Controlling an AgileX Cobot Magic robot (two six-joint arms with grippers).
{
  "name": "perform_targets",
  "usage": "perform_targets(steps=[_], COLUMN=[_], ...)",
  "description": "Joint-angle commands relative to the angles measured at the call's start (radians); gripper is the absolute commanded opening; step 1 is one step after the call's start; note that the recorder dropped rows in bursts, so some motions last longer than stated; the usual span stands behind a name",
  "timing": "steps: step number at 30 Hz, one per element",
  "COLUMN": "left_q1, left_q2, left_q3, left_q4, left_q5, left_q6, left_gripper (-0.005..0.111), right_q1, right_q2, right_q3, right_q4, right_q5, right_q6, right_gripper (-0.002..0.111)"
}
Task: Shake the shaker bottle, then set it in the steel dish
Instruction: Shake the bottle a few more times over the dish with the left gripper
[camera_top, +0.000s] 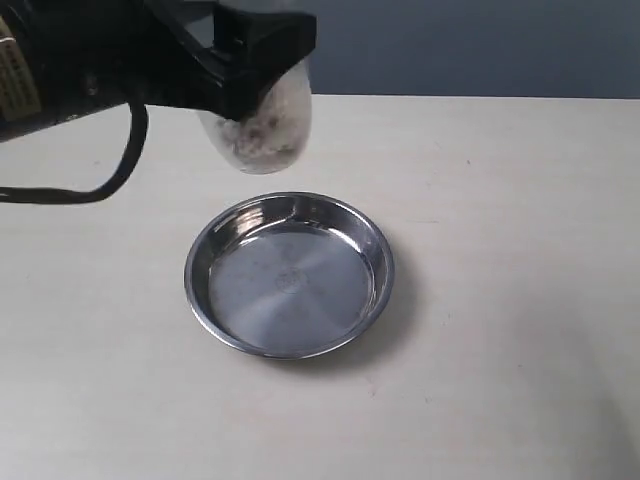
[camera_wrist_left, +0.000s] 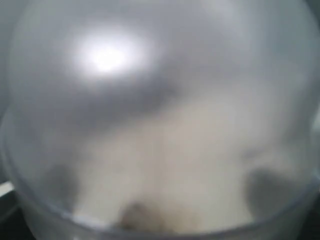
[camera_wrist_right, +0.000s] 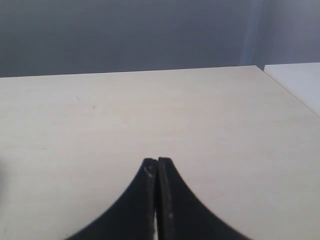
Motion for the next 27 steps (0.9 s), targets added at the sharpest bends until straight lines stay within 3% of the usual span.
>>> perform_targets(steps=[1,4,6,9,11,14,16,21,24,27], left_q1=[-0.011,0.0,0.0,-0.031,-0.033,-0.03,-0.032,-0.07,-0.068,-0.07], left_q2=[0.118,0.02,-0.032,0.017,0.086,0.028,-0.019,0.178,0.136,0.027], left_q3=[0.109,-0.008,-0.086,-0.017,0.037,-0.03,-0.097,0.046,-0.004,-0.085], left_q4=[-0.034,-0.026,-0.026,-0.017,-0.028,-0.021,-0.011,-0.041,-0.091,-0.033], left_q5=[0.034,-0.065,-0.025,0.073,0.046,-0.088,-0.073,-0.01,-0.053,-0.085], left_q6=[-0.024,0.051,0.103,0.008,-0.017,0.013,0.065,-0.017,-0.019,0.017], left_gripper=[0.0,0.0,0.0,0.0,0.0,0.0,0.0,0.0,0.0,0.0], right_q1=[-0.003,-0.003,-0.003,-0.003,-0.003,-0.003,-0.003,-0.003,-0.003,-0.003], right_q2=[-0.005,-0.005,-0.005,-0.005,-0.005,-0.005,-0.005,-0.005,-0.005,-0.005], right_q3=[0.001,0.001,0.001,0.001,0.001,0.001,0.001,0.001,0.001,0.001], right_q4=[0.001,0.001,0.001,0.001,0.001,0.001,0.001,0.001,0.001,0.001], right_q5=[-0.012,-0.012,-0.012,-0.012,-0.012,-0.012,-0.012,-0.012,-0.012,-0.012], right_q6=[-0.002,-0.002,-0.002,-0.002,-0.002,-0.002,-0.002,-0.002,-0.002,-0.002], right_gripper=[-0.001,-0.001,-0.001,-0.001,-0.001,-0.001,-0.001,-0.001,-0.001,-0.001])
